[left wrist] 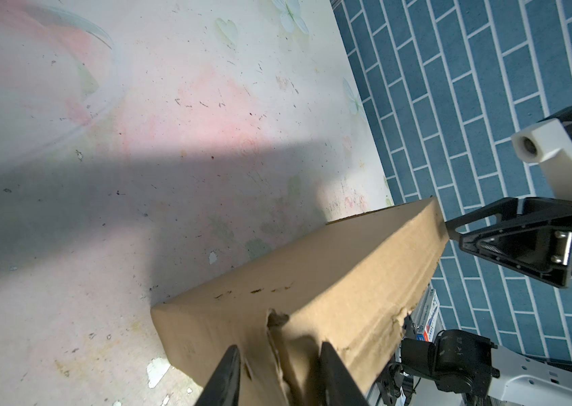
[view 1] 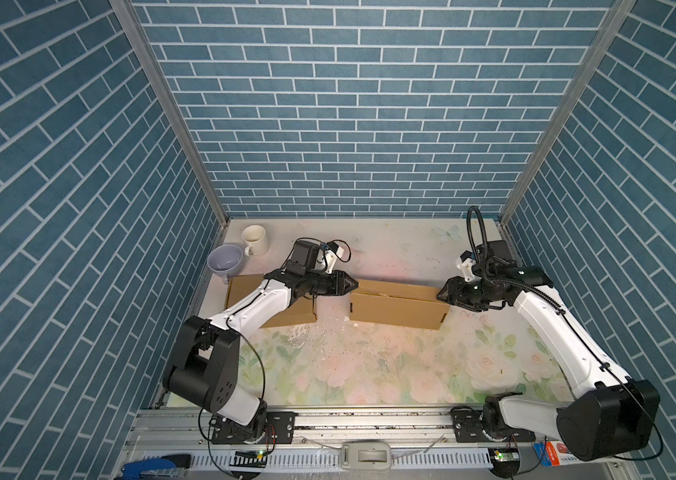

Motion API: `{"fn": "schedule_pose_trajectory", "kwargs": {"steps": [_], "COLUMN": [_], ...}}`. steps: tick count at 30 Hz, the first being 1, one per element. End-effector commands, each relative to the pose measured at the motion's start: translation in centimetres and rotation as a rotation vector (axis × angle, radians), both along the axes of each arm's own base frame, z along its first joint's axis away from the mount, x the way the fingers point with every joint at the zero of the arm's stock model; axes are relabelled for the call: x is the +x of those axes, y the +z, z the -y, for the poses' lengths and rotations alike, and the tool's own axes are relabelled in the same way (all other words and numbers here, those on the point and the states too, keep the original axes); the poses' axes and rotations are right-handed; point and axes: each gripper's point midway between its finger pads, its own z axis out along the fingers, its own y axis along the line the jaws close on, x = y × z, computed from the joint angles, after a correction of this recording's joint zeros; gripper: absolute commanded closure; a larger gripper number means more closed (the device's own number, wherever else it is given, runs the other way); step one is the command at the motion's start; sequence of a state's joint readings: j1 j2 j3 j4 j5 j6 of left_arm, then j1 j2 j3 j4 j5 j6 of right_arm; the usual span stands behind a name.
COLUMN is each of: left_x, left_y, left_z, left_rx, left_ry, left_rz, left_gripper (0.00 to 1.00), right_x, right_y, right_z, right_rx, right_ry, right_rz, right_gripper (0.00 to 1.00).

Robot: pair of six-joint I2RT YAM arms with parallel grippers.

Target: Fold the paper box

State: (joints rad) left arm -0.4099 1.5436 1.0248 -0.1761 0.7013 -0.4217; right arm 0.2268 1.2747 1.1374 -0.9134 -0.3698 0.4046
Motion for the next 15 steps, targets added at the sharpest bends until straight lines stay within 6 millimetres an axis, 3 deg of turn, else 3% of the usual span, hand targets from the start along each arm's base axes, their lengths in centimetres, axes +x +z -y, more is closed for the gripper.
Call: {"fn": "schedule_pose_trajectory", "kwargs": {"steps": [1,6,11,15], "left_x": [-1.2,1.4,5.1,5.1], "left_y": [-4.8,-2.4,0.9,1.5], "left_z": [-0.6,1.1,2.3,2.4], "left_rx": [0.100,-0.006,-0.047,-0.059], "left_ry": [0.032,0.066,0.079,0.075], "left_rz": [-0.143,-0.100,-0.036,-0.023], "left_gripper": [0.62,0.61,0.60,0.59], "right_x": [0.6,3.2,7.1,8.2], "right_y": [-0.7,1.8,4.7,6.2], "right_z": [-1.0,-2.8,-3.8,-4.6], "right_rx": [0.072,0.188,0.241,0.281], "right_ry": [-0.008,-0.019,-0.008,0.027], "right_rz": [-0.020,0.045,0.124,0.175], "right_gripper": [0.48,0.53,0.54,0.54]}}
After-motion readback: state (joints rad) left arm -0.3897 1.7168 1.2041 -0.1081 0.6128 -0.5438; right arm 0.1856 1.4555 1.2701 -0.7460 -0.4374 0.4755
